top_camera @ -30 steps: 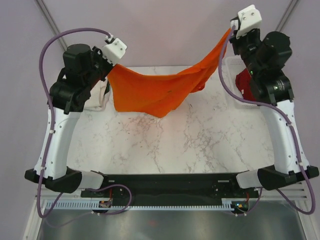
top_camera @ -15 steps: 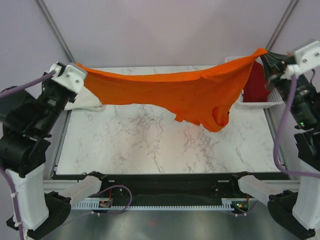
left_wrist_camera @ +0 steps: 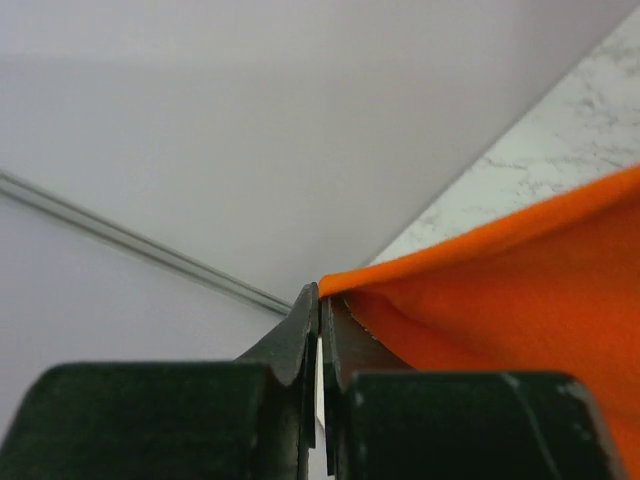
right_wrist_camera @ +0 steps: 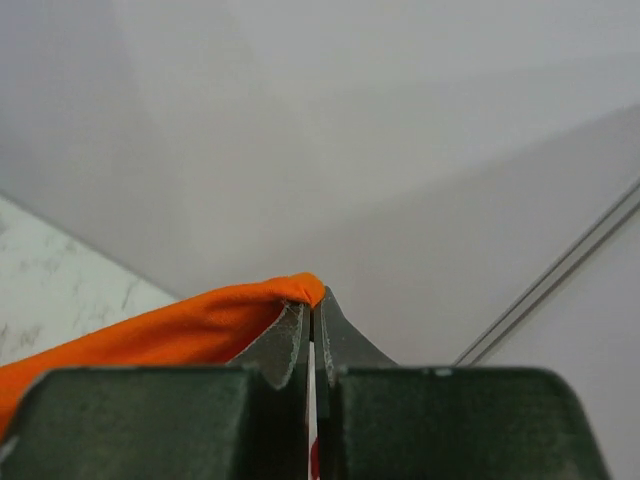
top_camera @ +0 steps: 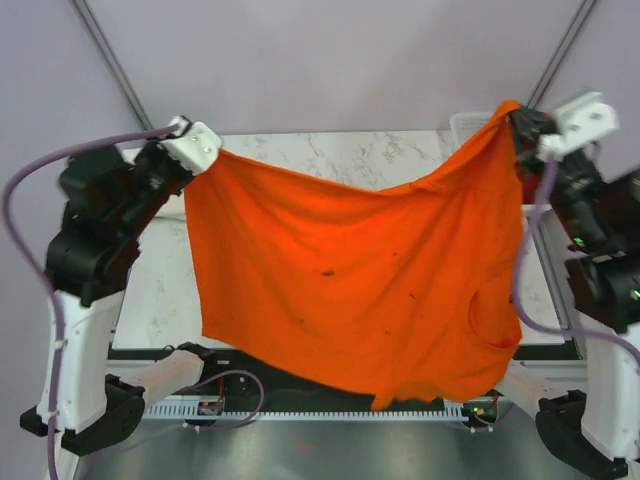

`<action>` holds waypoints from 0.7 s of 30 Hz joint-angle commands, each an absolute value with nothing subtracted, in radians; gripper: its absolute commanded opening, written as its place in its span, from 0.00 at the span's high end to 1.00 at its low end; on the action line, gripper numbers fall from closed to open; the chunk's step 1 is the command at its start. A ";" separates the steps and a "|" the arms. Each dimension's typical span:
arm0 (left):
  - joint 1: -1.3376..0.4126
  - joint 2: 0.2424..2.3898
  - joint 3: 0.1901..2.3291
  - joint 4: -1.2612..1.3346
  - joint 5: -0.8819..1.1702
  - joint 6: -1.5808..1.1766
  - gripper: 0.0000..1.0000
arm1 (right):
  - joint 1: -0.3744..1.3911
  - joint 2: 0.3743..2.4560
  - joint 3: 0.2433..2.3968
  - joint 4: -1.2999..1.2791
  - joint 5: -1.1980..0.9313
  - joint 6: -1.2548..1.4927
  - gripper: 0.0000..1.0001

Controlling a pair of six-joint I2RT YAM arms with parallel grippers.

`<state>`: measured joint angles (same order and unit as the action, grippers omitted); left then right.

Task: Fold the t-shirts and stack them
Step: Flatten the tshirt out

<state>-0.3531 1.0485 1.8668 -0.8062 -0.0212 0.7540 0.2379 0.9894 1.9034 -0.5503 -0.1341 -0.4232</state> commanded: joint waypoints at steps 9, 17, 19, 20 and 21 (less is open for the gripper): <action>-0.312 1.335 1.255 -0.562 0.048 0.804 0.98 | 0.232 1.271 1.247 -0.205 -0.133 -0.610 1.00; -0.187 1.805 1.351 -0.390 0.041 0.753 0.98 | 0.154 1.852 1.407 -0.071 -0.075 -0.620 1.00; -0.153 1.882 1.460 -0.393 0.035 0.730 0.98 | 0.130 1.972 1.538 -0.119 -0.069 -0.595 1.00; -0.146 1.947 1.492 -0.397 0.037 0.729 0.98 | 0.124 2.081 1.678 -0.141 -0.072 -0.588 1.00; -0.138 1.977 1.558 -0.403 0.038 0.727 0.98 | 0.121 2.135 1.751 -0.190 -0.077 -0.581 1.00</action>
<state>-0.1673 1.9221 1.4101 -0.4770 0.0319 0.7635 0.1432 2.0346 1.5269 -0.2028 -0.0822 -0.6140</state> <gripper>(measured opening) 0.033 0.012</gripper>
